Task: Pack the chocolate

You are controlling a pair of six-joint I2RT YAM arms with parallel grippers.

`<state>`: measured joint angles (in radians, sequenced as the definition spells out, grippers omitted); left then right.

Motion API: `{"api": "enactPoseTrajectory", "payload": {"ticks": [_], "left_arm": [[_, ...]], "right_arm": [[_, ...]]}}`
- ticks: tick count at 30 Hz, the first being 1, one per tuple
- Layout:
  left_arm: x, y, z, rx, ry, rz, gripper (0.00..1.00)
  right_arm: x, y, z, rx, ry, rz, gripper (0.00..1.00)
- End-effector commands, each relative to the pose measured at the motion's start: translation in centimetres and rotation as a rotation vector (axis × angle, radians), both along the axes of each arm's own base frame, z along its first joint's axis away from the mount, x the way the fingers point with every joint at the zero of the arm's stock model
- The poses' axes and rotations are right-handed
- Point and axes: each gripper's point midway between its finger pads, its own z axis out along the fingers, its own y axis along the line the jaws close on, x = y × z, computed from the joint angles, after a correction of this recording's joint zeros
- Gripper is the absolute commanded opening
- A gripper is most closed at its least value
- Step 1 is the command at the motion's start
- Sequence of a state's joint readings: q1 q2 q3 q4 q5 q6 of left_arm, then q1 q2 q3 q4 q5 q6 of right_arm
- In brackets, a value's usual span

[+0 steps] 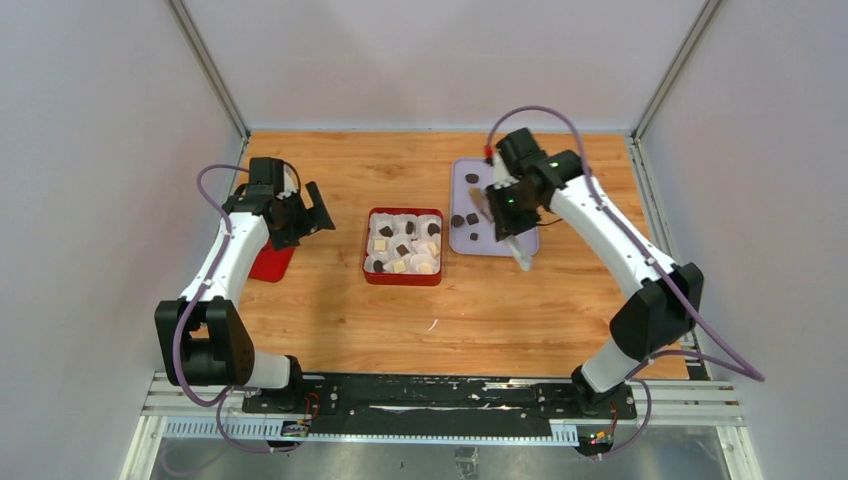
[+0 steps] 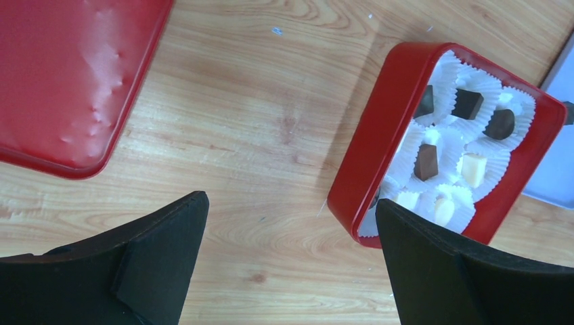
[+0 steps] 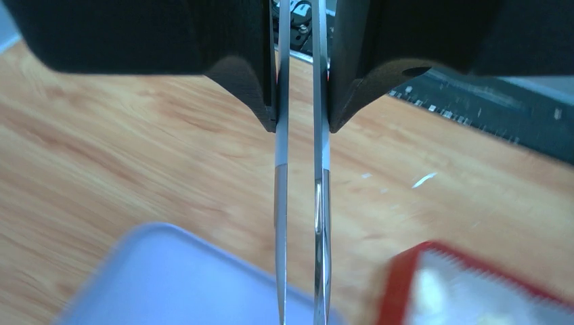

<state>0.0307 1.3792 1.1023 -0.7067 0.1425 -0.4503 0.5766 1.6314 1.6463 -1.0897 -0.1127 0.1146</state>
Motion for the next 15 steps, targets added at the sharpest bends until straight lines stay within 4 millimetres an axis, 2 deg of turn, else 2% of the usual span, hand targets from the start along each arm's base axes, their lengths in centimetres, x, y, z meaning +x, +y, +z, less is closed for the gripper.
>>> {"api": "enactPoseTrajectory", "payload": {"ticks": [1, 4, 7, 9, 15], "left_arm": [[-0.1, 1.2, 0.2, 0.059, 0.009, 0.014, 1.0], [-0.1, 1.4, 0.1, 0.069, 0.015, 0.017, 1.0], [-0.2, 1.7, -0.1, 0.087, 0.026, 0.024, 1.0], [-0.2, 2.3, -0.3, 0.115, 0.043, 0.039, 1.0], [-0.5, 4.7, -0.9, 0.245, 0.095, 0.064, 1.0]], "right_arm": [[2.6, -10.1, -0.5, -0.071, -0.065, -0.417, 0.0], [3.2, -15.9, -2.8, -0.09, -0.07, -0.643, 0.0], [3.5, -19.4, -5.5, -0.115, -0.062, -0.774, 0.01], [3.8, -21.3, -7.4, -0.147, -0.071, -0.841, 0.08], [4.9, -24.1, -11.5, -0.199, -0.069, -0.931, 0.32]]}}
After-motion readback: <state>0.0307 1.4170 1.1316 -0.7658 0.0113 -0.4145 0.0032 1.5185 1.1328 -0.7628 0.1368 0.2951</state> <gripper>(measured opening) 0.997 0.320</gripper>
